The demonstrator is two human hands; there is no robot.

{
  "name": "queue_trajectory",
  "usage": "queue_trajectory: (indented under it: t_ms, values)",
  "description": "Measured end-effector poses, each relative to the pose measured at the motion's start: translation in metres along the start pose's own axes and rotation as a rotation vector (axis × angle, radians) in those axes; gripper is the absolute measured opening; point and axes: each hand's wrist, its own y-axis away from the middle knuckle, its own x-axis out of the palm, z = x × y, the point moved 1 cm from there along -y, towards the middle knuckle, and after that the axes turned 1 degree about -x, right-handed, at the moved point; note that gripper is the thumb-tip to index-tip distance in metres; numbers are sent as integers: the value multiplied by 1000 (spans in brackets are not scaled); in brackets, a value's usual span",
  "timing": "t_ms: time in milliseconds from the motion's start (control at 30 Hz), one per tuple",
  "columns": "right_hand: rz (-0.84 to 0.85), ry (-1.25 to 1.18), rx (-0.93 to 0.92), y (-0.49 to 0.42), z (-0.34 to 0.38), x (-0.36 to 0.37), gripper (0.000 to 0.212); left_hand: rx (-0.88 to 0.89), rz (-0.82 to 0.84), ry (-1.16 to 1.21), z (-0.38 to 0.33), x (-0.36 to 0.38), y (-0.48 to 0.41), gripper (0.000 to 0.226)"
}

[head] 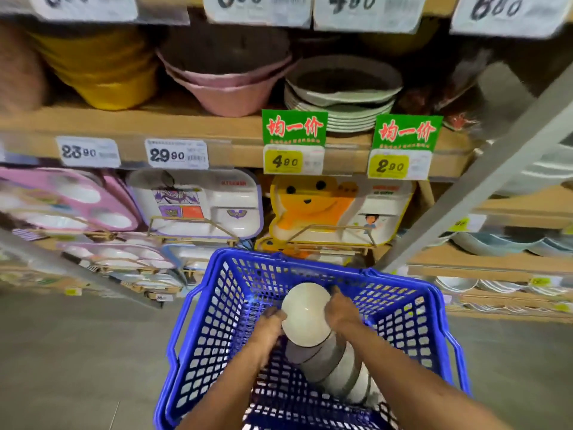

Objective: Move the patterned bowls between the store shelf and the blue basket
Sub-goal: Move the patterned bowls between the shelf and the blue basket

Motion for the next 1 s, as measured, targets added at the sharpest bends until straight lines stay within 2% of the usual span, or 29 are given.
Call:
queue_trajectory:
  t_ms: [133,300,433,567,633,767,1000]
  values:
    - [39,-127,-87,18,5,-28,40,48,64,69,-15,-5,31,40]
    - [33,-396,-187,52,12,-71,38,306,146,157,-47,-9,77,55]
    - [40,-706,-204,86,22,-110,26,465,194,268,-73,-5,109,60]
    - [4,-807,-222,119,35,-147,18,496,208,458,-103,6,134,46]
    - [-35,-818,-221,133,37,-163,23,513,214,503,-118,10,146,36]
    - [-74,-898,-315,165,38,-184,32,567,270,521,-145,19,179,36]
    - [-282,-1340,-516,211,19,-224,30,546,396,486,-173,56,242,38]
